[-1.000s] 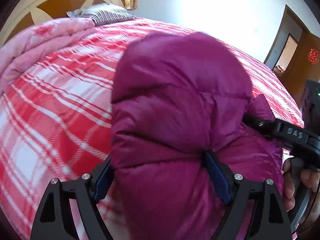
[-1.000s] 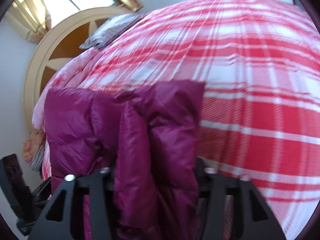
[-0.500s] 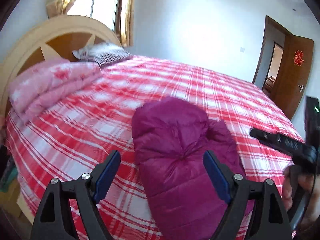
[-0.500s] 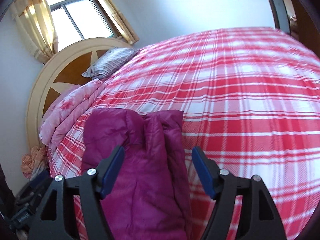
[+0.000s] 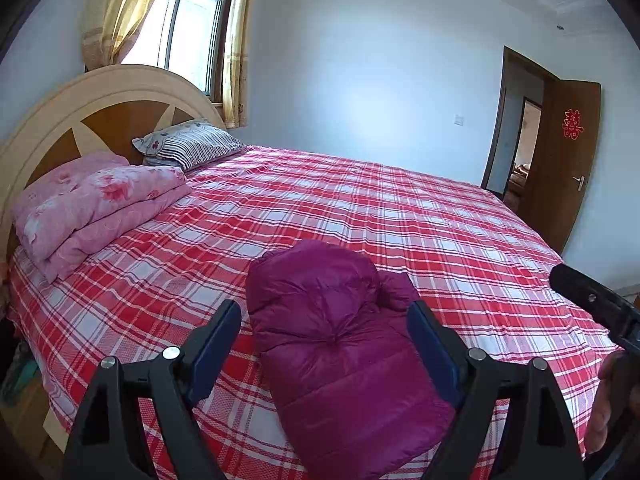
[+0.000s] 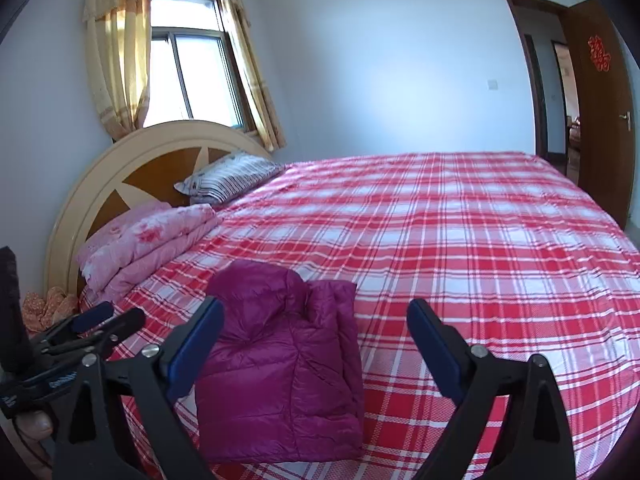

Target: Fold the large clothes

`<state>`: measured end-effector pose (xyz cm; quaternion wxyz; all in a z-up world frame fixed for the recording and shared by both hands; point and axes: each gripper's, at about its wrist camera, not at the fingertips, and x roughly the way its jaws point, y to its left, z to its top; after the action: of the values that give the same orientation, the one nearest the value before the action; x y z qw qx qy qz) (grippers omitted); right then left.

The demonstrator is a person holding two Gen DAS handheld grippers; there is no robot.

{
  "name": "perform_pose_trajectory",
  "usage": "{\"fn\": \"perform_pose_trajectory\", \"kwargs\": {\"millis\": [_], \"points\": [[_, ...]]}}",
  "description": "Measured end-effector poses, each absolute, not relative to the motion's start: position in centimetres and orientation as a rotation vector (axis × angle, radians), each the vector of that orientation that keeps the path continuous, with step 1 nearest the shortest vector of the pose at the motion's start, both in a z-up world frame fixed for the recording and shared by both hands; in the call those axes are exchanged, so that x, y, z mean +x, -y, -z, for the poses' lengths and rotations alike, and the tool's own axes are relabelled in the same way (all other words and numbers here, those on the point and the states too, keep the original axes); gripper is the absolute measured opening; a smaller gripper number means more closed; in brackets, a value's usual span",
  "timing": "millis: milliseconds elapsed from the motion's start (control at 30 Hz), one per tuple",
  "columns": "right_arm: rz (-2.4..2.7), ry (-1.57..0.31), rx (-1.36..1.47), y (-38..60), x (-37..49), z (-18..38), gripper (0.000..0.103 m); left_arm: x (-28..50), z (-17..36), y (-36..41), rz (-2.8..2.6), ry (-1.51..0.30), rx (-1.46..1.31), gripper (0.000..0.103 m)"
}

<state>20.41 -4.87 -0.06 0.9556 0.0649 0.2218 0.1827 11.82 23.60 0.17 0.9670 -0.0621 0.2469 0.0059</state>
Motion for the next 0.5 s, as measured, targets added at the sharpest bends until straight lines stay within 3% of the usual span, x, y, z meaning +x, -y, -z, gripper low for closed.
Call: {"fn": "perform_pose_trajectory", "kwargs": {"millis": [500], "points": [[-0.372,-0.375,0.072,4.1,17.8,-1.5,0.101,10.8,-1.6,-24.0,-0.023,-0.466,-0.134,0.086]]}}
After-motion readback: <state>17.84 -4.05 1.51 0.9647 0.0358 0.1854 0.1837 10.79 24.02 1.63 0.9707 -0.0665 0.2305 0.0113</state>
